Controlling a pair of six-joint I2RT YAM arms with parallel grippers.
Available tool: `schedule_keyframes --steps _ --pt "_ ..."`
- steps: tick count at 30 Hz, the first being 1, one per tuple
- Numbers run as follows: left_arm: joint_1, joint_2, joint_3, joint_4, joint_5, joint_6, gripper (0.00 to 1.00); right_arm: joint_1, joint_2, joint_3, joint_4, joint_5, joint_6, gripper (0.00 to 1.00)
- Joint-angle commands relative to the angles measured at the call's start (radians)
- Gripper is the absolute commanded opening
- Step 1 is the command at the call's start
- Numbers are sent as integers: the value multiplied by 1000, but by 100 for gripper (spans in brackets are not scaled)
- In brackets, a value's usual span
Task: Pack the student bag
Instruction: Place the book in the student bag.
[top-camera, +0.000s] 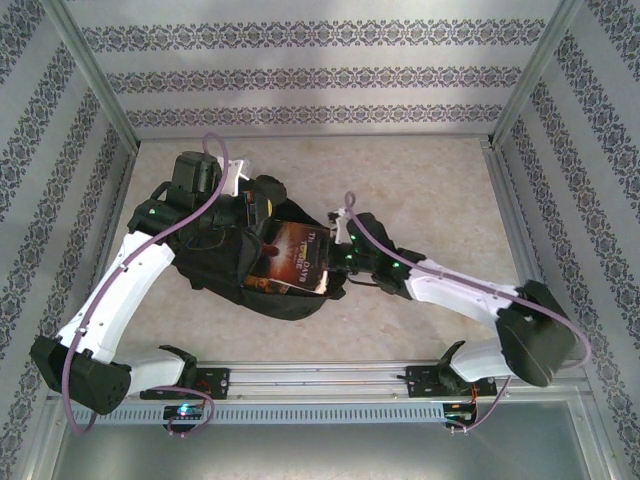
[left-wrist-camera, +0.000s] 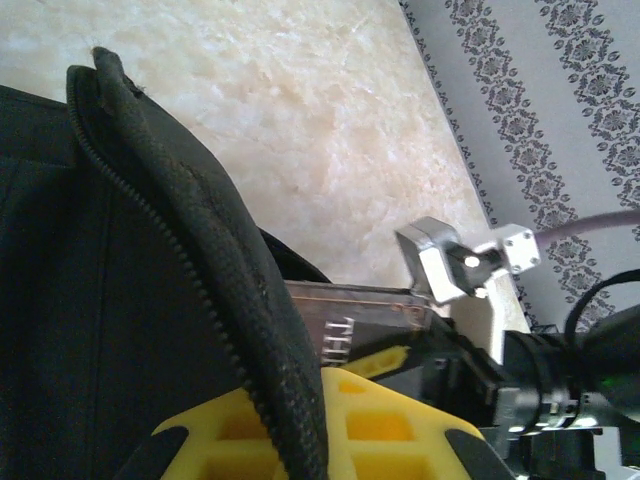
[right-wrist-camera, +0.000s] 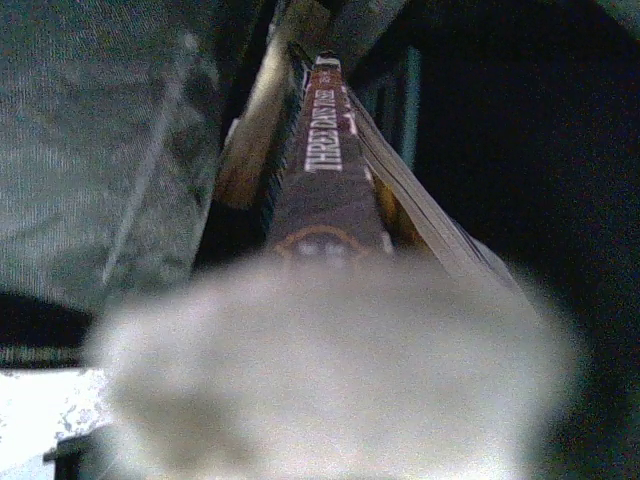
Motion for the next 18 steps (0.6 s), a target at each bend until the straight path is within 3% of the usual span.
schedule_keyframes --steps 1,4,6,10,14,18 --pt "11 -32 28 132 71 -42 0 40 114 106 166 75 7 0" --pt "10 -22 25 147 67 -55 0 86 264 224 206 77 39 0" --pt "10 -13 22 159 59 -61 0 113 362 306 221 51 60 5" --pt "13 2 7 181 40 -67 0 124 495 401 239 -20 95 38" --pt "19 11 -18 190 25 -56 0 92 429 317 248 -27 73 58" --pt "29 20 -47 208 20 -58 3 50 305 206 203 -40 -18 64"
